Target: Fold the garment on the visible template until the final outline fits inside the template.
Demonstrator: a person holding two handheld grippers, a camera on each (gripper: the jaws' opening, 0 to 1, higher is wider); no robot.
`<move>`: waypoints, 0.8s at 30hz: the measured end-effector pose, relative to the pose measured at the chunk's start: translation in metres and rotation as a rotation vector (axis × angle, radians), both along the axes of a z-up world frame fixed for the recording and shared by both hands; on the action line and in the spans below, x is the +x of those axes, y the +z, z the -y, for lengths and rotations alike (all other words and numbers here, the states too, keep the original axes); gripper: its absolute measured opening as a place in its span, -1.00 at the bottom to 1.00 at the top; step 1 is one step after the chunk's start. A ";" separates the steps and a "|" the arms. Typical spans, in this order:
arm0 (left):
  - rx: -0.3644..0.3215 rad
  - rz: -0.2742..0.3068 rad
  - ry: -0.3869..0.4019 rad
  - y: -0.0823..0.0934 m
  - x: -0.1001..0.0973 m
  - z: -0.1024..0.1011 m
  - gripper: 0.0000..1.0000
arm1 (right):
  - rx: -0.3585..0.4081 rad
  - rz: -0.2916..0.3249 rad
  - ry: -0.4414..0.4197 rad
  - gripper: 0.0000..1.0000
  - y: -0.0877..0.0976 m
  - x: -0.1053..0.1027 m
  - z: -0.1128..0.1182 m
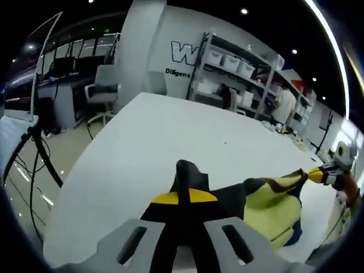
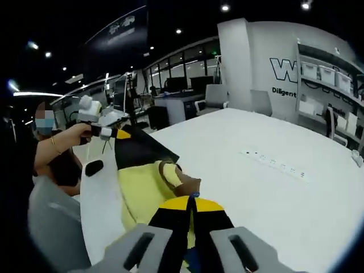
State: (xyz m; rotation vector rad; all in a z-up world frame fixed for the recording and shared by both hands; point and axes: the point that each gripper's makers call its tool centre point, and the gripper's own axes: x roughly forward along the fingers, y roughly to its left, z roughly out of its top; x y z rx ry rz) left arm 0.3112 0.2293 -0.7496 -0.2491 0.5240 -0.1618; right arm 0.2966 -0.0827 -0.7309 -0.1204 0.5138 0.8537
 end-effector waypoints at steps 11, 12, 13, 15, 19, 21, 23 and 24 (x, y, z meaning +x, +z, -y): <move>-0.096 -0.072 0.038 -0.036 -0.029 -0.010 -1.00 | -0.005 -0.074 0.043 -1.00 -0.025 -0.059 0.001; -0.095 -0.076 0.038 -0.037 -0.030 -0.010 -1.00 | -0.008 -0.078 0.040 -1.00 -0.027 -0.060 0.002; -0.095 -0.085 0.037 -0.040 -0.033 -0.012 -1.00 | -0.011 -0.081 0.037 -1.00 -0.028 -0.061 0.003; -0.096 -0.098 0.035 -0.043 -0.036 -0.013 -1.00 | -0.015 -0.086 0.033 -1.00 -0.031 -0.062 0.004; -0.082 -0.156 0.058 -0.059 -0.050 -0.019 -1.00 | -0.013 -0.123 0.013 -1.00 -0.042 -0.071 0.009; -0.083 -0.169 0.058 -0.063 -0.054 -0.019 -1.00 | -0.015 -0.133 0.018 -1.00 -0.047 -0.075 0.007; -0.079 -0.186 0.061 -0.068 -0.058 -0.019 -1.00 | -0.019 -0.140 0.019 -1.00 -0.051 -0.078 0.007; -0.074 -0.207 0.066 -0.072 -0.062 -0.020 -1.00 | -0.022 -0.147 0.020 -1.00 -0.053 -0.079 0.006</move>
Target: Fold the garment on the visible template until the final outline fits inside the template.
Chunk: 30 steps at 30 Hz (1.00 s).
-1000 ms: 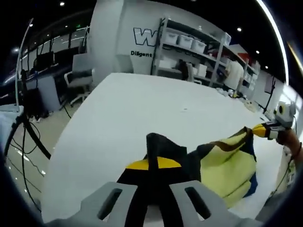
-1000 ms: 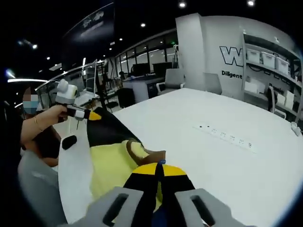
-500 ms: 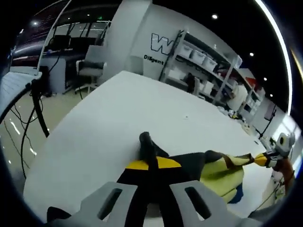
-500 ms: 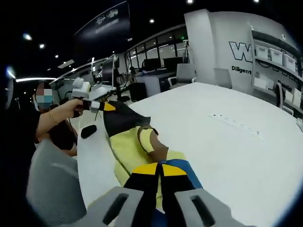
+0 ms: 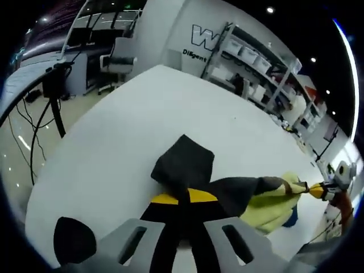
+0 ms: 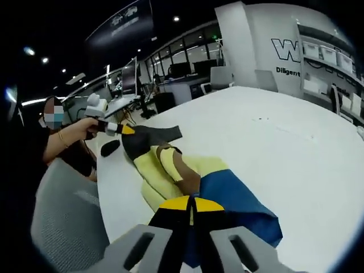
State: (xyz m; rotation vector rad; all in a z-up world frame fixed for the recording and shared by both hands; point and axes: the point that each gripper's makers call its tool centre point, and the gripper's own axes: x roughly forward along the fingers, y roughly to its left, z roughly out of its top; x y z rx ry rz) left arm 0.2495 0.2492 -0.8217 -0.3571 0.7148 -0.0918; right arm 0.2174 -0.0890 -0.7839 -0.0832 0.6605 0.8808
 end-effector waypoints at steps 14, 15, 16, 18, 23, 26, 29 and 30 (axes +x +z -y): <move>0.155 -0.079 -0.049 -0.014 -0.018 -0.005 -0.82 | -0.016 -0.045 -0.040 -1.00 -0.018 -0.005 0.002; 0.161 -0.079 -0.053 -0.010 -0.017 -0.004 -0.76 | -0.019 -0.050 -0.042 -1.00 -0.020 -0.005 0.002; 0.163 -0.079 -0.056 -0.009 -0.017 -0.004 -0.70 | -0.020 -0.051 -0.042 -1.00 -0.020 -0.005 0.002; 0.167 -0.078 -0.067 -0.002 -0.015 -0.004 -0.64 | -0.025 -0.054 -0.041 -1.00 -0.022 -0.005 0.003; 0.176 -0.014 -0.095 0.023 -0.004 0.003 -0.49 | -0.037 -0.058 -0.044 -1.00 -0.024 -0.005 0.005; 0.168 -0.008 -0.151 0.032 0.001 0.016 -0.46 | -0.038 -0.066 -0.046 -1.00 -0.026 -0.006 0.007; 0.185 0.014 -0.199 0.040 0.006 0.029 -0.36 | -0.040 -0.067 -0.049 -1.00 -0.026 -0.006 0.008; 0.184 0.015 -0.204 0.041 0.007 0.031 -0.34 | -0.039 -0.067 -0.049 -1.00 -0.026 -0.006 0.008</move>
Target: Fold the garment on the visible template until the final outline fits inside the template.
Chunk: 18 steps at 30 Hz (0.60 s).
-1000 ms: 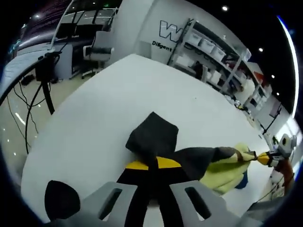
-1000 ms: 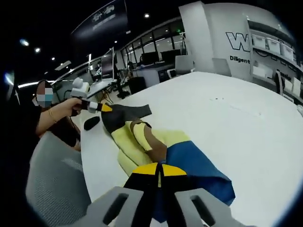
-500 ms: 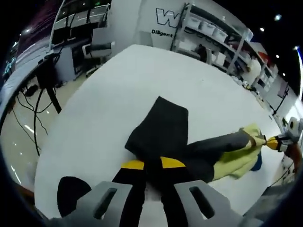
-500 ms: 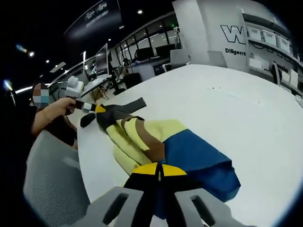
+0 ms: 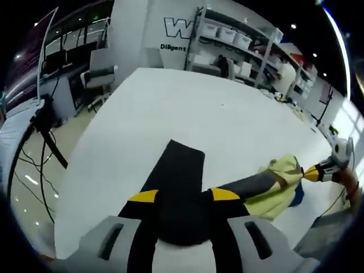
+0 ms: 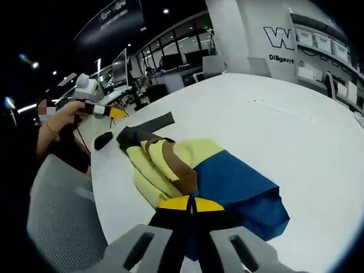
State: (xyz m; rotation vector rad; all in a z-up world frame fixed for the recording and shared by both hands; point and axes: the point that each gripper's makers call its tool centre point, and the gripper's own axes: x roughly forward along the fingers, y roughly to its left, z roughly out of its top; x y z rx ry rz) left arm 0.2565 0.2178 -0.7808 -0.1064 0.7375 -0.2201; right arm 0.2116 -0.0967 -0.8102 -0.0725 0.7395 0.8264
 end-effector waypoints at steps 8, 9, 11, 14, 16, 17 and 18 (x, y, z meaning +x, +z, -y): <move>0.004 0.017 -0.115 0.009 0.011 0.033 -0.08 | 0.013 -0.010 -0.005 -1.00 -0.002 0.000 0.001; 0.020 0.021 -0.162 0.008 0.013 0.040 -0.02 | 0.013 -0.012 -0.006 -1.00 -0.002 0.000 0.002; 0.038 0.020 -0.234 0.004 0.017 0.055 0.12 | 0.014 -0.014 -0.006 -1.00 -0.002 0.001 0.002; 0.061 0.020 -0.327 -0.002 0.021 0.075 0.16 | 0.018 -0.019 -0.007 -1.00 -0.003 0.001 0.002; 0.101 0.035 -0.360 -0.005 0.027 0.081 0.06 | 0.021 -0.021 -0.008 -1.00 -0.004 0.001 0.002; 0.121 0.042 -0.378 -0.006 0.029 0.083 0.05 | 0.021 -0.024 -0.011 -1.00 -0.005 0.001 0.002; 0.114 0.027 -0.372 -0.008 0.030 0.086 0.06 | 0.022 -0.027 -0.011 -1.00 -0.005 0.001 0.002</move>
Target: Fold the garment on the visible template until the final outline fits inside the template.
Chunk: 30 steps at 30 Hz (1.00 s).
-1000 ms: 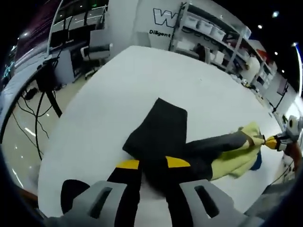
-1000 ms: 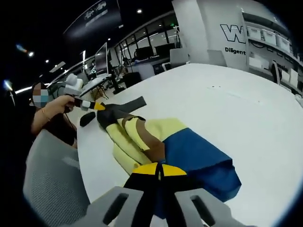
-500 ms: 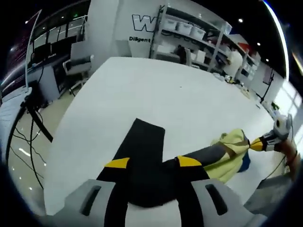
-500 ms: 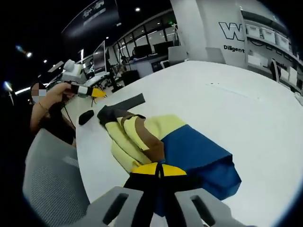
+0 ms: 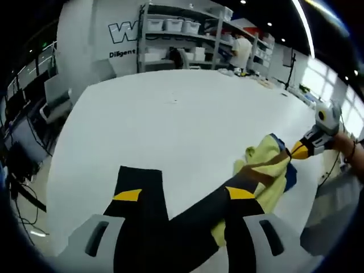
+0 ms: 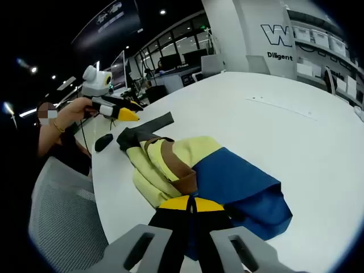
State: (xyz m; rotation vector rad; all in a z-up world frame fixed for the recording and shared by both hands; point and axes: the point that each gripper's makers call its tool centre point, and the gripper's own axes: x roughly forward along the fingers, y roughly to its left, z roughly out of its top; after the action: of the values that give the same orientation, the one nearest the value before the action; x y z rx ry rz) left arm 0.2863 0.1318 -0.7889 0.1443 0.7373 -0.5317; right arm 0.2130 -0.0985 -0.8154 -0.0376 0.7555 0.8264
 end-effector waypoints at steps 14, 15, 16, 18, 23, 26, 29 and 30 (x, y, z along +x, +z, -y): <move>0.009 -0.071 -0.267 -0.029 0.001 0.056 0.38 | 0.002 -0.013 0.001 -1.00 -0.003 -0.001 0.000; -0.007 -0.099 -0.290 -0.033 -0.002 0.061 0.42 | 0.002 -0.015 -0.001 -1.00 -0.004 -0.001 0.001; -0.020 -0.117 -0.308 -0.036 -0.003 0.065 0.44 | 0.001 -0.017 0.000 -1.00 -0.005 -0.001 0.001; -0.028 -0.147 -0.333 -0.041 -0.006 0.069 0.45 | 0.002 -0.020 0.001 -1.00 -0.005 -0.002 0.001; -0.020 -0.181 -0.391 -0.051 -0.010 0.075 0.38 | -0.001 -0.024 0.005 -1.00 -0.007 -0.002 0.001; -0.024 -0.207 -0.403 -0.055 -0.013 0.077 0.26 | -0.002 -0.024 0.006 -1.00 -0.007 -0.002 0.001; -0.024 -0.235 -0.420 -0.058 -0.016 0.081 0.18 | -0.004 -0.022 0.007 -1.00 -0.007 -0.002 0.001; -0.024 -0.236 -0.422 -0.058 -0.016 0.081 0.14 | -0.004 -0.021 0.008 -1.00 -0.007 -0.002 0.001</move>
State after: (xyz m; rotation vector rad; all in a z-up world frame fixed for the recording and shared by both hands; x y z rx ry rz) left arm 0.2698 0.0505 -0.8464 0.2190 0.9357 -0.9716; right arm 0.2110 -0.0996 -0.8224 -0.0358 0.7777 0.8334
